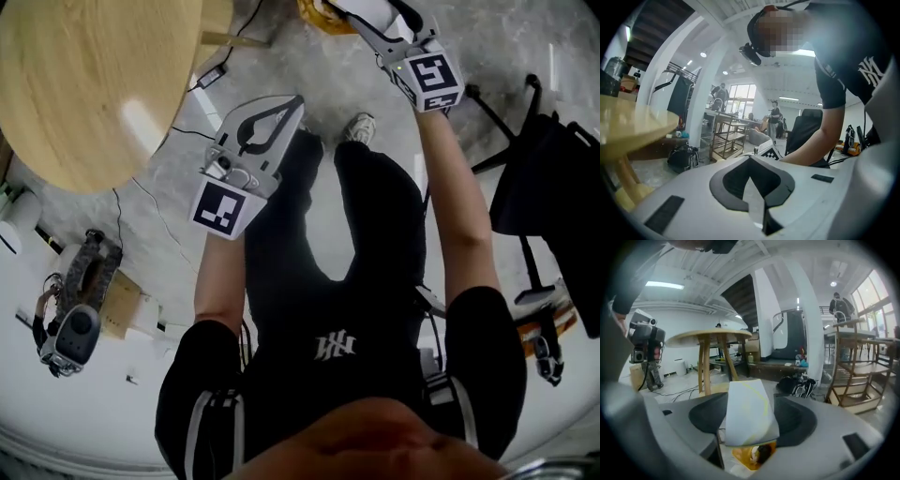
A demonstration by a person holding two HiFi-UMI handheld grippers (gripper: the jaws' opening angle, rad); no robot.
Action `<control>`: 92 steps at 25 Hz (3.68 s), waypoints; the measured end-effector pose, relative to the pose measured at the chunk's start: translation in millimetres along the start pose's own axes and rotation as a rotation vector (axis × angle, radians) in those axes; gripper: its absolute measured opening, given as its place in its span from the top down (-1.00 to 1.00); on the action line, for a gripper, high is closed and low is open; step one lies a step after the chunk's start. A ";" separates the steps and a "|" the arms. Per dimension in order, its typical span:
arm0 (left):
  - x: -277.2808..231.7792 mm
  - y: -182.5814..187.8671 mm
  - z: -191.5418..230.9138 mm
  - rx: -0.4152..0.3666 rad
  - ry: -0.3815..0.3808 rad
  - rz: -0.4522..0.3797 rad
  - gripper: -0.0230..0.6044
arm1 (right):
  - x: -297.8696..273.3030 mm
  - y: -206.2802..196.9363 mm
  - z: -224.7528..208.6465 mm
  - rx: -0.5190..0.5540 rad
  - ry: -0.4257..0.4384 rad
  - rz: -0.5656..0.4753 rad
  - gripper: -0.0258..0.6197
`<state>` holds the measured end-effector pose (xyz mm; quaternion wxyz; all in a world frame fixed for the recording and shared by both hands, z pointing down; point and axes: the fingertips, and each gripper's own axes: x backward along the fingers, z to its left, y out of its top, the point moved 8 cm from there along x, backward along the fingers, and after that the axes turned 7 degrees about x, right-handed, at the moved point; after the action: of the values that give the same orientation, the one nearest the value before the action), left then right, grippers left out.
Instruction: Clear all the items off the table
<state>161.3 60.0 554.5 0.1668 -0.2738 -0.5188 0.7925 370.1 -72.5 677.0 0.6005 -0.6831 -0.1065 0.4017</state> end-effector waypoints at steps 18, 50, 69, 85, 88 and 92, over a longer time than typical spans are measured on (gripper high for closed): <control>-34.6 -161.5 90.8 0.002 0.057 0.025 0.89 | -119.6 -191.7 4.8 0.015 0.013 0.163 -0.07; 252.5 270.8 -50.8 0.111 0.328 -0.323 0.89 | 183.1 440.8 163.3 0.116 0.374 -0.423 0.91; 440.4 245.7 21.2 0.081 0.067 -0.240 0.89 | 97.0 484.0 362.7 -0.085 0.322 -0.347 0.92; 423.4 258.2 29.3 0.057 0.067 -0.210 0.89 | 86.8 490.1 356.9 -0.032 0.339 -0.360 0.92; 417.0 257.2 28.3 0.054 0.057 -0.198 0.89 | 86.1 490.3 356.4 -0.018 0.345 -0.351 0.92; 414.0 257.2 28.5 0.066 0.052 -0.196 0.89 | 84.9 494.7 357.0 0.009 0.350 -0.352 0.92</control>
<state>-179.9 161.8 220.4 0.2659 -0.2364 -0.5122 0.7817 17.4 116.5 208.8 0.6736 -0.7106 -0.1164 0.1668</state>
